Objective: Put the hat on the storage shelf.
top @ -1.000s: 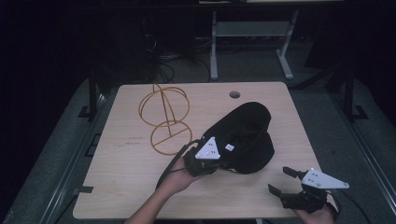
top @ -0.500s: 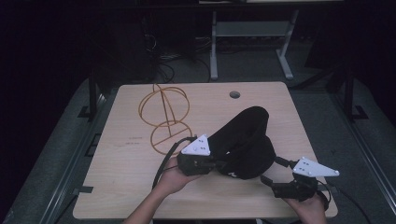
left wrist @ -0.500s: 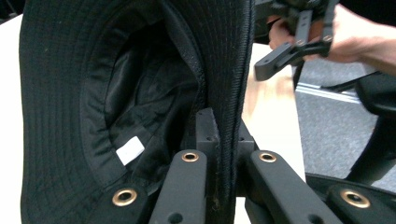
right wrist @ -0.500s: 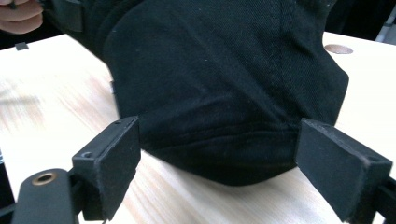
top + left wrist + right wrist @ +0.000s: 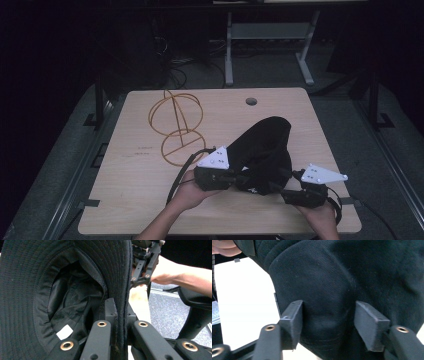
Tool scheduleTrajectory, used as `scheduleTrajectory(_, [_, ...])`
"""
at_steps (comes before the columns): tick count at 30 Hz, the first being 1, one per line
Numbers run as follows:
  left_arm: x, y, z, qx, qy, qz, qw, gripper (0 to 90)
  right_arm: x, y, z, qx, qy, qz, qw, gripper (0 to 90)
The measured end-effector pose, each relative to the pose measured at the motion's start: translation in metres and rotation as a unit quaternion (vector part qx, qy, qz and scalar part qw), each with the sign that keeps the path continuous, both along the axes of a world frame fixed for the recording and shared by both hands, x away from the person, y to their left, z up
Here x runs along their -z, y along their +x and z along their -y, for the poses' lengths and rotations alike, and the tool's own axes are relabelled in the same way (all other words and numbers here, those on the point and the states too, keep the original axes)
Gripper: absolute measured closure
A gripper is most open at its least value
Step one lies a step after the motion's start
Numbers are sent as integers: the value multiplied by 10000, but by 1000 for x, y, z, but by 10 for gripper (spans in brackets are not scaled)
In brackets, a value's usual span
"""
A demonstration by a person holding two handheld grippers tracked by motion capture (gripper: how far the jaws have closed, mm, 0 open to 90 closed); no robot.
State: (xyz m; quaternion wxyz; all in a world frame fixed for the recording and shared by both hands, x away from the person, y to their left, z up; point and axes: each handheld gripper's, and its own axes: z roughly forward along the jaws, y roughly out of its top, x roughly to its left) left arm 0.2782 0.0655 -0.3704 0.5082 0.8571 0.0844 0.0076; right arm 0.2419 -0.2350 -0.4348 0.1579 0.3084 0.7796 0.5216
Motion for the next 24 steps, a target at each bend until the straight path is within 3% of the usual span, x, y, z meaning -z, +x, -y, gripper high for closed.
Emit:
scheduleTrajectory(10, [1, -2, 1, 34, 59, 59, 10000, 873, 1, 1, -6, -143, 5, 117, 9998, 774])
scheduleTrajectory(14, [1, -2, -1, -16, 75, 94, 9999, 869, 0, 0, -5, -160, 42, 162, 9997, 860])
scheduleTrajectory(18, [0, -4, -2, -71, 183, 152, 9997, 807, -3, -3, -5, -145, 60, 231, 9996, 880])
scheduleTrajectory(24, [-2, -7, -9, -214, 343, 212, 9990, 610, -8, -6, -3, -105, 85, 251, 9996, 884])
